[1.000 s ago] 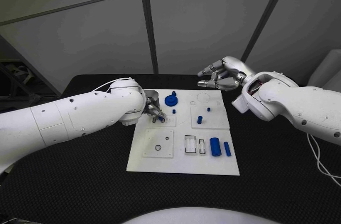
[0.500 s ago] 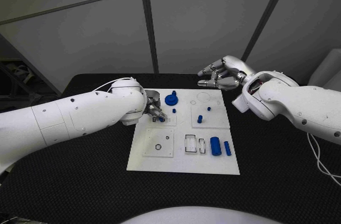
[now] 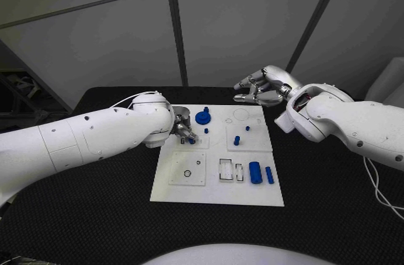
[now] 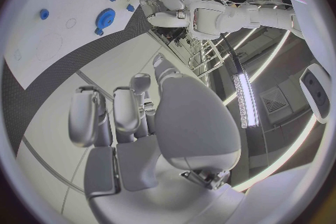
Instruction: Assemble the parts on the task board
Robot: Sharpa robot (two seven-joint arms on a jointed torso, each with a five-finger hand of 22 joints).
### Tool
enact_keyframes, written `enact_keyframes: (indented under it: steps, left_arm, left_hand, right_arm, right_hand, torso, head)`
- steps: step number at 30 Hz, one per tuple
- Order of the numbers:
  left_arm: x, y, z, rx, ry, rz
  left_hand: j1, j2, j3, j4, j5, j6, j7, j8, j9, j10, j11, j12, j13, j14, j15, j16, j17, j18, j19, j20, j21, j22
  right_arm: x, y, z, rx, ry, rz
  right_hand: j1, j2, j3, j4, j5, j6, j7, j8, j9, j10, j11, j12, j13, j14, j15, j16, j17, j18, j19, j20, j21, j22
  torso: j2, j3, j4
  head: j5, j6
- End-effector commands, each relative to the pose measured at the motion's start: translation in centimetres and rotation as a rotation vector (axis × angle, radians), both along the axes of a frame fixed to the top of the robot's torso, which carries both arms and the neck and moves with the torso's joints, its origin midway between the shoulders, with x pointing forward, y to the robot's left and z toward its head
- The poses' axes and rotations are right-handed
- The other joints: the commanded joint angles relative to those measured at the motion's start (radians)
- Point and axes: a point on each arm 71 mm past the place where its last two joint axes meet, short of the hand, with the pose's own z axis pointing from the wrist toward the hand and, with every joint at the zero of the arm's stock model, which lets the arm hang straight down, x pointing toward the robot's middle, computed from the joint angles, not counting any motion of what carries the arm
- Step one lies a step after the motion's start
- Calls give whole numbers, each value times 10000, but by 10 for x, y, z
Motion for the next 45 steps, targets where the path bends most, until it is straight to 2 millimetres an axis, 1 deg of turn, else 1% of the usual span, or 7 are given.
enact_keyframes:
  steps: [1, 9, 27, 37, 45]
  left_arm:
    - [1, -1, 0, -28, -114, -24]
    - [0, -3, 1, -159, -239, 1]
    - [-1, -3, 1, -149, -201, -35]
    - [-1, -4, -2, 1, 21, -162]
    - [-2, -4, -6, 85, 165, -209]
  left_hand:
    - [-41, 22, 2108, -2051, 29, 33, -52, -63, 10, 98, 25, -41, 12, 729, -36, 27, 1227, 33, -4, 39, -14, 4]
    - [-54, 27, 2131, -2055, 33, 41, -52, -66, 17, 109, 24, -7, 29, 734, -36, 45, 1250, 26, 15, 40, 2, 37]
    - [-79, 18, 2186, -2083, 56, 57, -56, -73, 37, 126, 20, -7, 39, 735, -37, 47, 1252, 22, 27, 41, 11, 61]
    - [-82, 14, 2198, -2091, 59, 58, -56, -76, 40, 125, 19, -18, 37, 735, -37, 48, 1252, 26, 16, 42, 2, 43]
    - [-86, 8, 2218, -2105, 64, 58, -57, -82, 46, 126, 18, -26, 37, 735, -37, 48, 1252, 27, 12, 42, -2, 39]
  right_arm:
    - [0, 2, 1, 7, -67, 122]
    - [0, 1, 1, 4, -71, 110]
    - [0, 1, 1, -16, -48, 117]
    - [1, 1, 1, -48, -11, 149]
    - [1, 1, 0, -75, 7, 161]
  right_hand:
    - [-49, 56, -35, 14, 31, 47, 11, -47, -9, 80, 9, 60, 11, 108, 23, -45, 10, 37, 59, 15, 36, 389]
    - [-49, 56, -35, 14, 31, 47, 11, -47, -9, 80, 9, 60, 11, 108, 23, -45, 10, 37, 59, 15, 36, 389]
    - [-50, 56, -36, 14, 31, 47, 11, -47, -9, 81, 9, 62, 12, 108, 23, -45, 10, 37, 59, 15, 37, 390]
    - [-63, 59, -41, 19, 34, 53, 9, -48, -10, 89, 8, 77, 16, 114, 21, -50, 13, 34, 70, 13, 40, 398]
    - [-63, 59, -41, 19, 34, 53, 9, -48, -10, 89, 8, 77, 16, 114, 21, -50, 13, 34, 70, 13, 40, 398]
  torso:
    - [5, -1, -9]
    - [-3, -3, 3]
    - [0, 2, -6]
    - [5, 2, -9]
    - [-4, -2, 0]
  head:
    - [-2, -10]
    - [-19, -56]
    - [-18, -57]
    - [-26, -105]
    - [-38, -144]
